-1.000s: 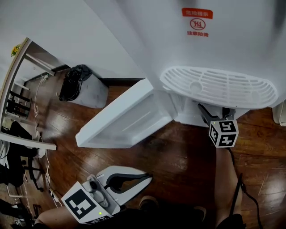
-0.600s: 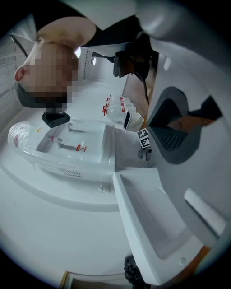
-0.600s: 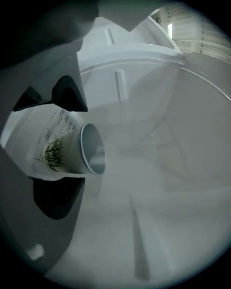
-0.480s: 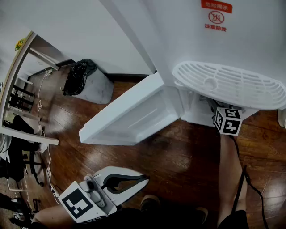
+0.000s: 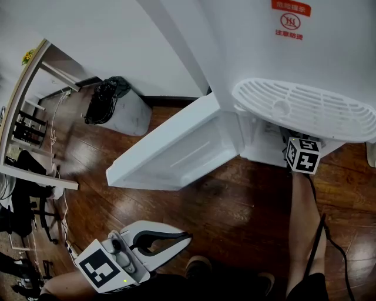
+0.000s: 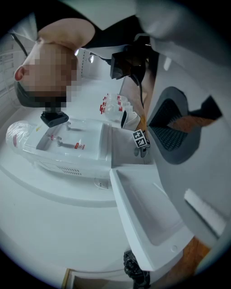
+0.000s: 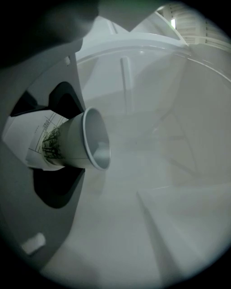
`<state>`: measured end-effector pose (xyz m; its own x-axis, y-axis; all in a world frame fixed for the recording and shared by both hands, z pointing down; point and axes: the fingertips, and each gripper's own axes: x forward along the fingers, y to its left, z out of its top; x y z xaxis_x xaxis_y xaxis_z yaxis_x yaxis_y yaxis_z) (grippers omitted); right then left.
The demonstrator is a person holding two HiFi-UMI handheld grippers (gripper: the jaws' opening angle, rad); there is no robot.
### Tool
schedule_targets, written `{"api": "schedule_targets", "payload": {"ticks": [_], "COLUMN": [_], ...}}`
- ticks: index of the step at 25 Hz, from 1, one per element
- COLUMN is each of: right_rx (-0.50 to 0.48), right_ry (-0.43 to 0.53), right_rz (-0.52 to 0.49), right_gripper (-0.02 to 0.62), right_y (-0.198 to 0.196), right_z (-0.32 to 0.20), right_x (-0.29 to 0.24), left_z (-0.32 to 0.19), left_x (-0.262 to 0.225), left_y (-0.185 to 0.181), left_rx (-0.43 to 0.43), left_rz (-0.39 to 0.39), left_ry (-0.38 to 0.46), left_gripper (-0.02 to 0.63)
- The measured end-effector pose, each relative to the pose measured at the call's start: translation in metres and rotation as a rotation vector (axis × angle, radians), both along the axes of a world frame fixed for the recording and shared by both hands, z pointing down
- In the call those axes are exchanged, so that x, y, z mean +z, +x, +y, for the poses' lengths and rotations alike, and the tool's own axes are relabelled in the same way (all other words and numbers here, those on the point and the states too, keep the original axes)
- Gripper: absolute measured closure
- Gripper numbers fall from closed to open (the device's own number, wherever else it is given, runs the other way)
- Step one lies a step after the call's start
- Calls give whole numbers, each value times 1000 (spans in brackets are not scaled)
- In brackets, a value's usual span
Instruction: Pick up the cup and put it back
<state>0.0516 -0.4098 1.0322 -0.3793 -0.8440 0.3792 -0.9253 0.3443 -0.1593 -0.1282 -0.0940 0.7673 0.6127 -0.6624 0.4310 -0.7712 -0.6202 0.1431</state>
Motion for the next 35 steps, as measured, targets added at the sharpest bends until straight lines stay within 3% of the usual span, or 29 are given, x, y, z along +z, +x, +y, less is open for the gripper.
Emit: {"api": "schedule_targets", "payload": {"ticks": [8,21,25,30,35], "right_rx": [-66,-181,-202,-236,-320], "right_ry": [4,-8,-8,13,9], "right_rz": [-10,-111,-120,-126,-128], "right_gripper": [270,270,270,270,270], "right_y": [-3,8,19,21,21], "right_z": [29,129,164,196,229], "right_x": [-9,-60,-87,-132,-183], "left_z": [0,-1,-5,-13,-25], "left_x": [-6,-33,-44,-54,-67], "left_y": [6,54,68,69,77], "left_rx": [7,126,162,146,149], "left_rz": [14,60,95,150,179], "left_ry": [19,125,175,189,224], "left_gripper": [604,604,604,604,604]}}
